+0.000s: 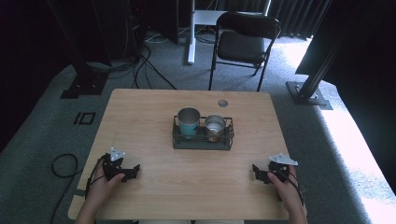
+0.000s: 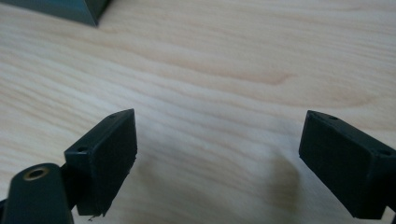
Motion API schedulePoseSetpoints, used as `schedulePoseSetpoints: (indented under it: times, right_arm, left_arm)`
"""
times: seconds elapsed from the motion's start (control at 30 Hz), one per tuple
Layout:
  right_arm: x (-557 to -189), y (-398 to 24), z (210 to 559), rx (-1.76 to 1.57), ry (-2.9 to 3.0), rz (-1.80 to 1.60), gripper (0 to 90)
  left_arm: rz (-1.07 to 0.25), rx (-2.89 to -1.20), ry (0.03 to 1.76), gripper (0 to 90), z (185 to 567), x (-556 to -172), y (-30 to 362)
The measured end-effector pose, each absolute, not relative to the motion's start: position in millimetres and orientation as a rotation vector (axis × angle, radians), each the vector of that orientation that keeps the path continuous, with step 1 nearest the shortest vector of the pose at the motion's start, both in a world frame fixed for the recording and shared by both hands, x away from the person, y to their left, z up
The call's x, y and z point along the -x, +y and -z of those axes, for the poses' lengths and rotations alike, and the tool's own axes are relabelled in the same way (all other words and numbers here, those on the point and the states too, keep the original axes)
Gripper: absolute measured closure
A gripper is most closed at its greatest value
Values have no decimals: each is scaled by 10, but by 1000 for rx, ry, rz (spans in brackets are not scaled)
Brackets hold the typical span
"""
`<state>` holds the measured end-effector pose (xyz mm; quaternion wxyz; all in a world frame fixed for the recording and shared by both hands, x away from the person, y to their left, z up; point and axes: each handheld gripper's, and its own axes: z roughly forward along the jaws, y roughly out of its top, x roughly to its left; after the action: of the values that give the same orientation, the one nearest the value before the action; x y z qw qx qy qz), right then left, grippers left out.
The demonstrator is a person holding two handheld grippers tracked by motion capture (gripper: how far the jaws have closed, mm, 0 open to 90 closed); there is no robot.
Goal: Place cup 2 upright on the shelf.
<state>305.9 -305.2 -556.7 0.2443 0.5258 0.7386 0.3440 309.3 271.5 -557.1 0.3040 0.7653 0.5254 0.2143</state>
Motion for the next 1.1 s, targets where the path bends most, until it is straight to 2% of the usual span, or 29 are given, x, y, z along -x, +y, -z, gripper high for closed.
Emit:
schedulePoseSetpoints:
  times: [1.1]
  right_arm:
    - [-2894,-3059,5590,-1541,1993,-861,111]
  left_arm:
    - [-568,-2027,1392,25,5571,-3093,2715]
